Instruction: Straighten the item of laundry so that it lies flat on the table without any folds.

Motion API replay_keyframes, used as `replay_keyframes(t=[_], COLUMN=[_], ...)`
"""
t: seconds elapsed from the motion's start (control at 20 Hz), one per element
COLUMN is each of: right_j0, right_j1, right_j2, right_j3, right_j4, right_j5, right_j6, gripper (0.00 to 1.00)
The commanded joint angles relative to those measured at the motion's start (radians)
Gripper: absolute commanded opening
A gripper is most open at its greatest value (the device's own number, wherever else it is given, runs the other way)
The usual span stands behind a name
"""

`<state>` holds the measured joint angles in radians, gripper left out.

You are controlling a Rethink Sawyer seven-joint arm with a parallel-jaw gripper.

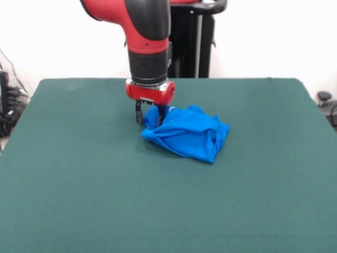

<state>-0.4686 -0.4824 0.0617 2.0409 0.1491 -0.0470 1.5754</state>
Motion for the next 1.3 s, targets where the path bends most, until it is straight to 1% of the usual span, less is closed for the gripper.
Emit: replay_keyframes(t=[0.05,0.25,0.4,0.75,0.9,1.1,1.15,1.3], right_j0=[0.003,0.011,0.053,0.091,0.126,0.187,0.22,0.288], right_j1=[0.029,0.029,0.006,-0.038,-0.102,-0.212,-0.248,-0.321], right_j2=[0.175,0.166,0.123,0.082,0.046,-0.022,-0.059,-0.125], right_j3=[0.035,0.032,0.036,0.038,0.054,0.07,0.067,0.067], right_j4=[-0.085,-0.103,-0.061,-0.038,-0.024,-0.011,-0.001,0.008], right_j5=[-0.099,-0.132,-0.112,-0.086,-0.041,0.074,0.12,0.215], right_j6=[0.206,0.214,0.244,0.239,0.23,0.199,0.192,0.196], gripper=[0.0,0.0,0.0,0.0,0.0,0.0,0.0,0.0])
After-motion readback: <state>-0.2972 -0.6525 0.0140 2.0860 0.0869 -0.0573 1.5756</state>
